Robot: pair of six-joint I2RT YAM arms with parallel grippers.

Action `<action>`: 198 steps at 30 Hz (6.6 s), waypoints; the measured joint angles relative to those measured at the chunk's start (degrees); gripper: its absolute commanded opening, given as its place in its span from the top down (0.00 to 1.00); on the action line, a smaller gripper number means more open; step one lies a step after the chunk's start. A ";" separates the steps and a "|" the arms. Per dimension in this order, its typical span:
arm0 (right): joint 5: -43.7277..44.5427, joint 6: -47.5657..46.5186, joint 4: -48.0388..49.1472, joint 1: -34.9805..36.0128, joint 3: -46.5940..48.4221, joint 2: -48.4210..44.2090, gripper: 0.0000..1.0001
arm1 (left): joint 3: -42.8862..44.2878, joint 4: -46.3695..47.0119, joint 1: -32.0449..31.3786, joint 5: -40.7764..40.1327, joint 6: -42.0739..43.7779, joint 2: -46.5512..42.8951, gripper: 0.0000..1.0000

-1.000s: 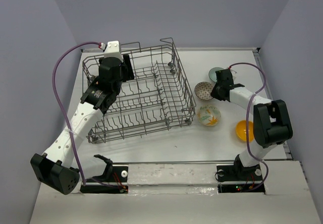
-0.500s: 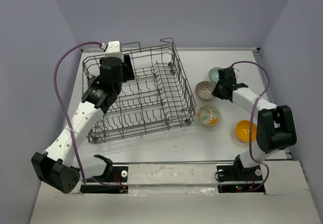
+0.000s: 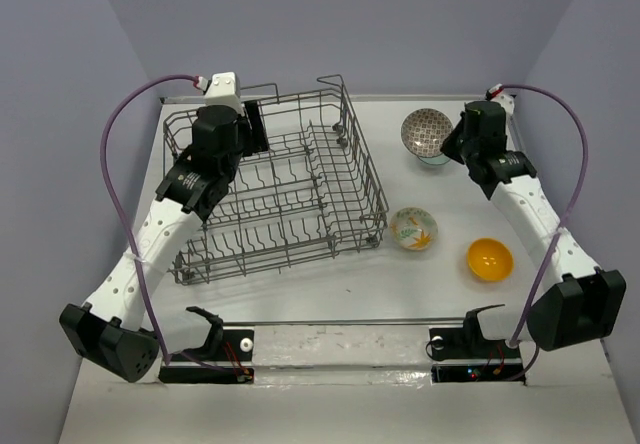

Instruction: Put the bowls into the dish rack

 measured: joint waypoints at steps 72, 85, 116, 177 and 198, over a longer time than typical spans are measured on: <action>9.62 -7.32 -8.07 32.74 26.14 11.72 0.99 | 8.26 -0.63 -10.97 11.26 -7.02 12.74 0.96; 9.40 -8.00 -5.90 33.09 27.10 11.72 0.37 | 8.26 -2.01 -12.28 6.64 -7.08 13.16 1.00; 14.73 -7.87 -6.01 33.07 14.32 2.69 0.34 | 20.96 -19.28 2.62 -45.16 2.69 26.14 1.00; 11.23 -7.56 -3.50 33.07 10.21 1.20 0.34 | 32.02 -37.90 0.46 -61.83 -1.97 55.87 0.94; 11.23 -7.56 -3.37 33.07 9.84 0.57 0.34 | 33.24 -39.87 -2.16 -62.95 -4.33 59.65 0.66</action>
